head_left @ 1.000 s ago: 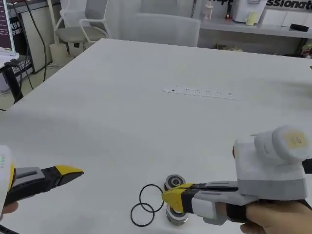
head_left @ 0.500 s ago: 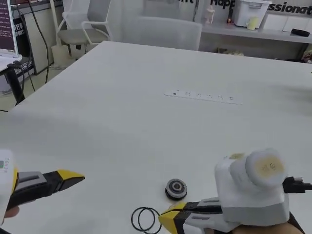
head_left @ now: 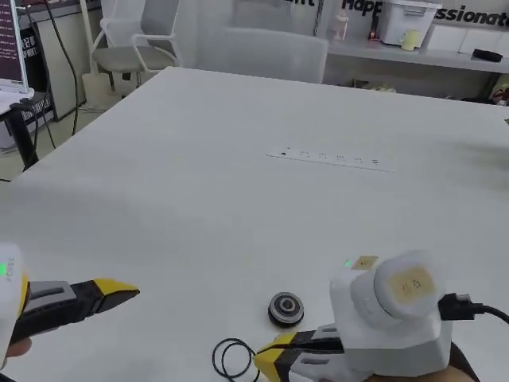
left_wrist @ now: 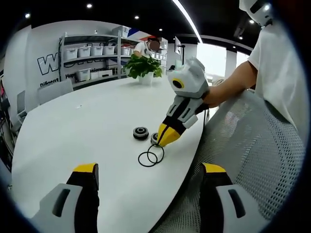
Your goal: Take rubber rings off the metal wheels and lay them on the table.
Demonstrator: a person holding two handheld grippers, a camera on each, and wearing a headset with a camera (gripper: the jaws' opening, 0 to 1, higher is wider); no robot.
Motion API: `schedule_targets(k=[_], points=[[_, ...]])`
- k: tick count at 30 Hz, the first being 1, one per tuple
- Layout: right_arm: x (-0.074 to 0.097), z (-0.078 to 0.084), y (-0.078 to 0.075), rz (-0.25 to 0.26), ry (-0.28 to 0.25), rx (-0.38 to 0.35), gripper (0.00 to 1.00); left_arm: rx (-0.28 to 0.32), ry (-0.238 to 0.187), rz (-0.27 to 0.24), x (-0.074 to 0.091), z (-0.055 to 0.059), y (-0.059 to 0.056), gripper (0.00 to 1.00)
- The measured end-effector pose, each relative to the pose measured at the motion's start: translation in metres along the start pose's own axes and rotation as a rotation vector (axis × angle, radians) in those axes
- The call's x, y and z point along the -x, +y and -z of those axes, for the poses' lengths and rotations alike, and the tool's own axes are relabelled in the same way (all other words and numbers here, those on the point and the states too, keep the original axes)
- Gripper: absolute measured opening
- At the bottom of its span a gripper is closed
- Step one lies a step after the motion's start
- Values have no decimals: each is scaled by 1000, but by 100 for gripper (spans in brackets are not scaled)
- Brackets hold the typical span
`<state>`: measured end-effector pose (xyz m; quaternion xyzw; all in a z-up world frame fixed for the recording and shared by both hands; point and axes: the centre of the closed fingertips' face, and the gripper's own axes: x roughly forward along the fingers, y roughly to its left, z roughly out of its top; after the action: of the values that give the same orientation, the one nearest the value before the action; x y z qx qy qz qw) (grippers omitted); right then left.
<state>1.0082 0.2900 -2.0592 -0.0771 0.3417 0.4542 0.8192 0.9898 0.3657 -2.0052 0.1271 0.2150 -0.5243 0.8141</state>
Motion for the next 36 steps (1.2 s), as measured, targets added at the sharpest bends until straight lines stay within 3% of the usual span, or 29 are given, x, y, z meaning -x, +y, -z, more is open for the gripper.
schedule_targets(k=[13,19,25,31,36], points=[[-8,-1,-6,24,32,104,3,1,-2,9,0,0,-1,84],[-4,-3,-13,36,28,92,5,4,-5,9,0,0,-1,84],[8,-20,-22,56,-40,38,5,-1,-4,12,0,0,-2,84],[24,-43,-27,60,-115,28,8,-6,-5,14,0,-1,-2,84],[43,-68,-27,20,-207,-24,13,-10,-11,18,0,-3,-3,85]])
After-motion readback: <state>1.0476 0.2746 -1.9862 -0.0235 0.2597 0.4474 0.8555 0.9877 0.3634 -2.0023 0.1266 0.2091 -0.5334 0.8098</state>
